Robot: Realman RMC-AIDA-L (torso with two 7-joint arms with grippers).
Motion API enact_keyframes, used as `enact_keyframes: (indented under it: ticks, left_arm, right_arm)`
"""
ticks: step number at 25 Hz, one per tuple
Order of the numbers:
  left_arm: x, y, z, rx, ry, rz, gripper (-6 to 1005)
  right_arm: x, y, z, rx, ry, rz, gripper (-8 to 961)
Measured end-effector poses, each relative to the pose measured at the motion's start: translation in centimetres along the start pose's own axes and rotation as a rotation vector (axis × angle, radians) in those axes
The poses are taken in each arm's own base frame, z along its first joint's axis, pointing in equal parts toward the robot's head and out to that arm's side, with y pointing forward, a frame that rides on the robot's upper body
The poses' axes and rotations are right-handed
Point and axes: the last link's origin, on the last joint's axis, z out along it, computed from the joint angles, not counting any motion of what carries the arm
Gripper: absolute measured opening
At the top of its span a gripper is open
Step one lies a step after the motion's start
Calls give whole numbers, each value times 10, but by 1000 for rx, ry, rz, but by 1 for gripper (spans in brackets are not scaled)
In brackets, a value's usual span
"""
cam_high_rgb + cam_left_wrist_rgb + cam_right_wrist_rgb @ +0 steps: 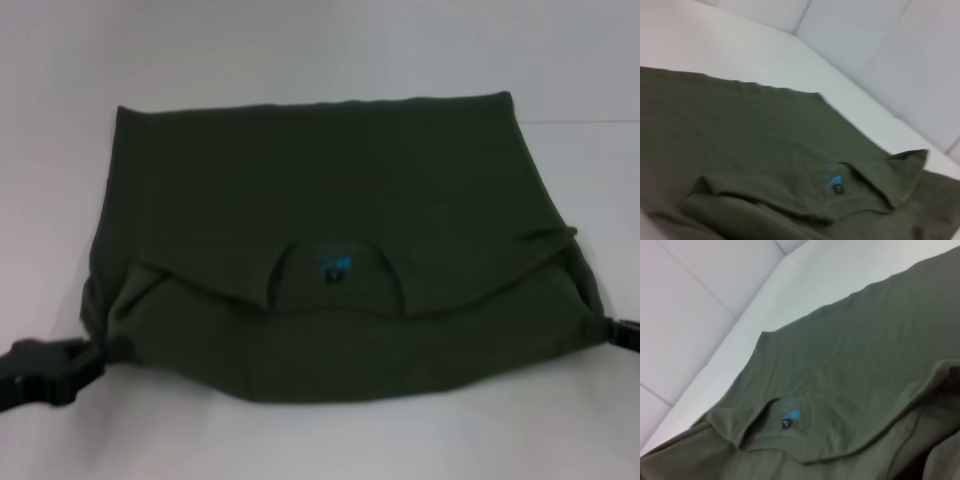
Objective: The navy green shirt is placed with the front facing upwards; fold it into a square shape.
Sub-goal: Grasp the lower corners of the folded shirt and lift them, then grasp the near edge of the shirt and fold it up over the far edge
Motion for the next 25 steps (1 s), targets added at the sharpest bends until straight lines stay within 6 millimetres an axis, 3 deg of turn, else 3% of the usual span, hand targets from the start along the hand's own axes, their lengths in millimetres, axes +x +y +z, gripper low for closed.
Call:
enact_keyframes:
  ticks: [7, 17, 25]
  left_arm:
    - [-17, 18, -30, -108, -17, -68, 70]
    - [-35, 30, -47, -161, -94, -147, 74]
    - [-33, 27, -53, -144, -96, -160, 77]
  right_arm:
    - [21, 14, -26, -96, 52, -45, 47]
    - [50, 22, -43, -133, 121, -47, 47]
    - [46, 25, -44, -159, 106, -64, 47]
